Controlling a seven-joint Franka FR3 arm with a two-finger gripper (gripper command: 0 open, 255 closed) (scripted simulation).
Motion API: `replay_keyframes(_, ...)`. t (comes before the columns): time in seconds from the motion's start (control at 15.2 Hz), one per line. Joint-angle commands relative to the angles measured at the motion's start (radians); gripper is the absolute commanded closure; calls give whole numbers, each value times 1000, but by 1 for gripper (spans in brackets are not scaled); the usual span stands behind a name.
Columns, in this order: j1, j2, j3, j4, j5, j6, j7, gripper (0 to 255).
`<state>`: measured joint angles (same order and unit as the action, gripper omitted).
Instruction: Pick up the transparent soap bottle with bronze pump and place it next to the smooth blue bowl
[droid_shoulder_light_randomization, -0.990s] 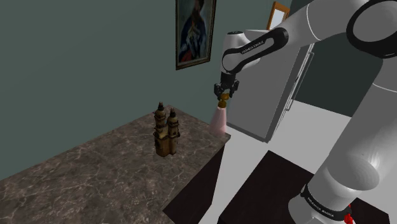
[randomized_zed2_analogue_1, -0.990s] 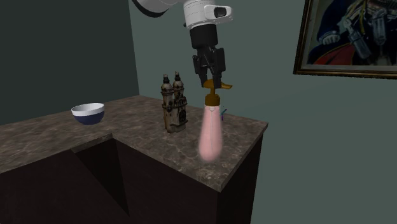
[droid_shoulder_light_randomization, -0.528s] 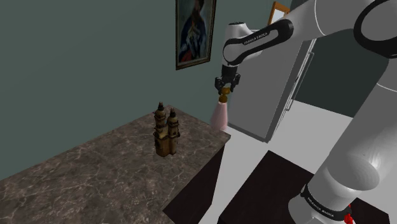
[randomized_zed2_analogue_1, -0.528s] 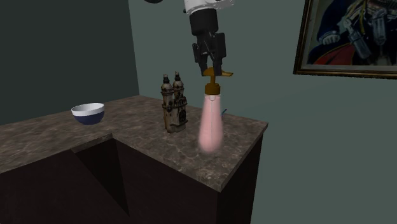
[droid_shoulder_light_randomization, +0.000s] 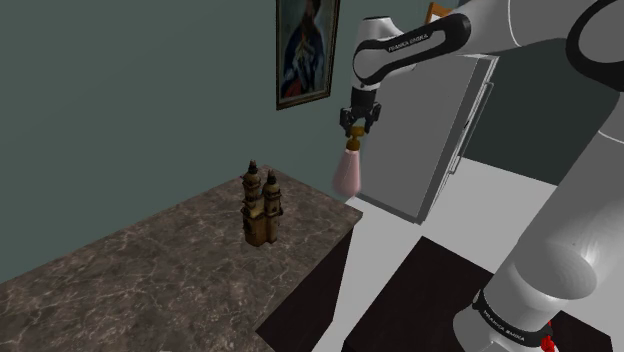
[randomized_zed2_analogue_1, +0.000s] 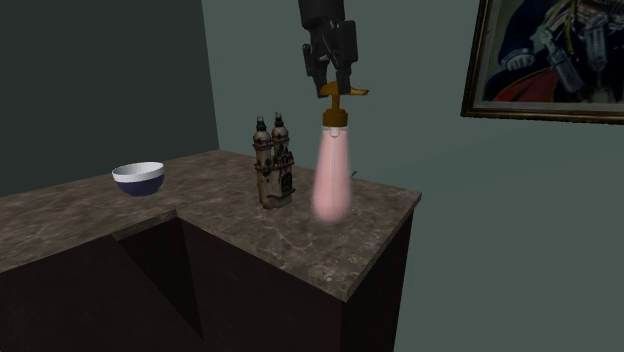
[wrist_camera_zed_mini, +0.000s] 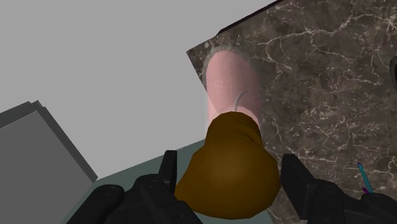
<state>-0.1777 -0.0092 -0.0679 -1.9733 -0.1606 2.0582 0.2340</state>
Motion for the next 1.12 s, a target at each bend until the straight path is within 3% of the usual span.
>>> replay_keyframes(0.0,1,-8,1,18,1,-26,-2,255)
replay_keyframes(1.06,4,-22,5,217,12,-237,-30,255)
